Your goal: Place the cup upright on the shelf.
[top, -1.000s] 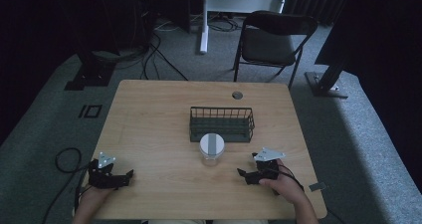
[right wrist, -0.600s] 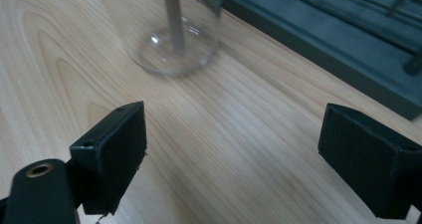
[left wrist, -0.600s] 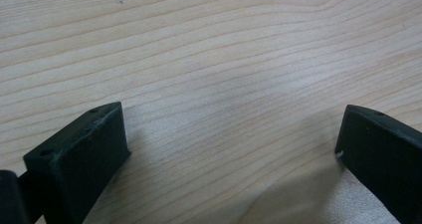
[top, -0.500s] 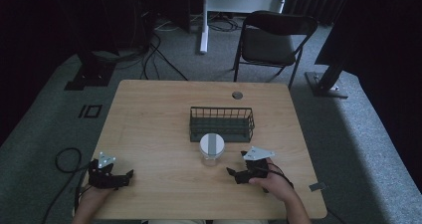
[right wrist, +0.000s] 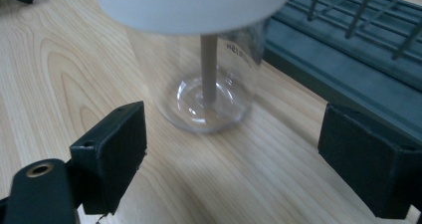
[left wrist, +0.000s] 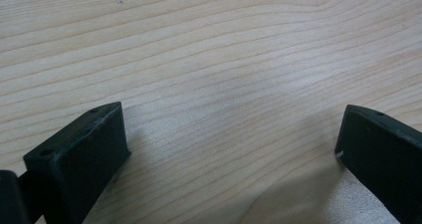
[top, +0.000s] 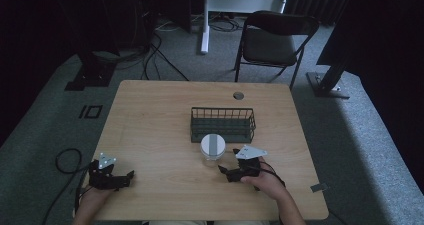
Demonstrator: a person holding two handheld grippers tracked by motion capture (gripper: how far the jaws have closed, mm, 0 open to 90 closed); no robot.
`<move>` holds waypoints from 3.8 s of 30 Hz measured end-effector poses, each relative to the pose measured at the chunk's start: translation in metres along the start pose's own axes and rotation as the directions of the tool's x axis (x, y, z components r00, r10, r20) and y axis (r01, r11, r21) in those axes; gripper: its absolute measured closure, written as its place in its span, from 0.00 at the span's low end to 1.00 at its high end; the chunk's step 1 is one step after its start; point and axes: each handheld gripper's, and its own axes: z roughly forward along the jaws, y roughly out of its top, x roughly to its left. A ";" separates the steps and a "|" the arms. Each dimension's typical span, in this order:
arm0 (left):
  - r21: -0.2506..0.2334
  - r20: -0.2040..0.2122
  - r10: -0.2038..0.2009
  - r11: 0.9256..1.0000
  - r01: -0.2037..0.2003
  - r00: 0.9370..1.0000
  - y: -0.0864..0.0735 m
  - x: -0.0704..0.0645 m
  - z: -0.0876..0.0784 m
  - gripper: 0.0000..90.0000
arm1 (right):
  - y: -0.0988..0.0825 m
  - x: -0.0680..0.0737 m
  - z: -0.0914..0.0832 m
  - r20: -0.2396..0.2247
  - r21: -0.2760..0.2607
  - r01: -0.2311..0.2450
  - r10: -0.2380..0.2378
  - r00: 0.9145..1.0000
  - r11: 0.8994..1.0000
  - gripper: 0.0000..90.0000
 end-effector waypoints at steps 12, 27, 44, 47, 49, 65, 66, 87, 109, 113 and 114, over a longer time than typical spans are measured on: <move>0.000 0.003 0.003 1.000 -0.003 1.000 0.000 0.000 0.000 0.00 | 0.008 0.009 0.019 -0.009 -0.034 -0.017 0.017 1.000 0.999 0.14; 0.000 0.003 0.003 1.000 -0.003 1.000 0.000 0.000 0.000 0.00 | 0.014 0.016 0.030 0.000 -0.078 -0.056 0.056 0.998 0.995 0.14; 0.000 0.004 0.004 1.000 -0.004 1.000 0.000 0.000 0.000 0.00 | 0.017 0.022 0.040 0.023 -0.138 -0.112 0.116 0.993 0.984 0.14; 0.000 0.006 0.006 1.000 -0.006 1.000 0.000 0.000 0.000 0.00 | 0.018 0.023 0.042 0.033 -0.156 -0.113 0.119 0.992 0.981 0.14; 0.000 0.005 0.005 1.000 -0.005 1.000 0.000 0.000 0.000 0.00 | 0.018 0.023 0.044 0.030 -0.160 -0.123 0.129 0.991 0.979 0.14; 0.000 0.005 0.006 1.000 -0.006 1.000 0.000 0.000 0.000 0.00 | 0.020 0.031 0.049 0.079 -0.193 -0.152 0.169 0.982 0.970 0.16; 0.000 0.005 0.006 1.000 -0.006 1.000 0.000 0.000 0.000 0.00 | 0.020 0.031 0.049 0.086 -0.191 -0.141 0.159 0.983 0.972 0.17; 0.000 0.005 0.006 1.000 -0.006 1.000 0.000 0.000 0.000 0.00 | 0.026 0.035 0.041 0.085 -0.167 -0.086 0.101 0.991 0.982 0.20; 0.001 0.006 0.006 1.000 -0.006 1.000 0.000 0.000 0.000 0.00 | 0.052 0.041 0.026 0.024 -0.195 -0.082 0.088 0.996 0.977 0.20; 0.000 0.005 0.006 1.000 -0.006 1.000 0.000 0.000 0.000 0.00 | 0.060 0.040 0.019 0.026 -0.211 -0.085 0.092 0.995 0.974 0.20; 0.000 0.005 0.006 1.000 -0.006 1.000 0.000 0.000 0.000 0.00 | 0.062 0.039 0.017 0.023 -0.213 -0.086 0.093 0.995 0.973 0.20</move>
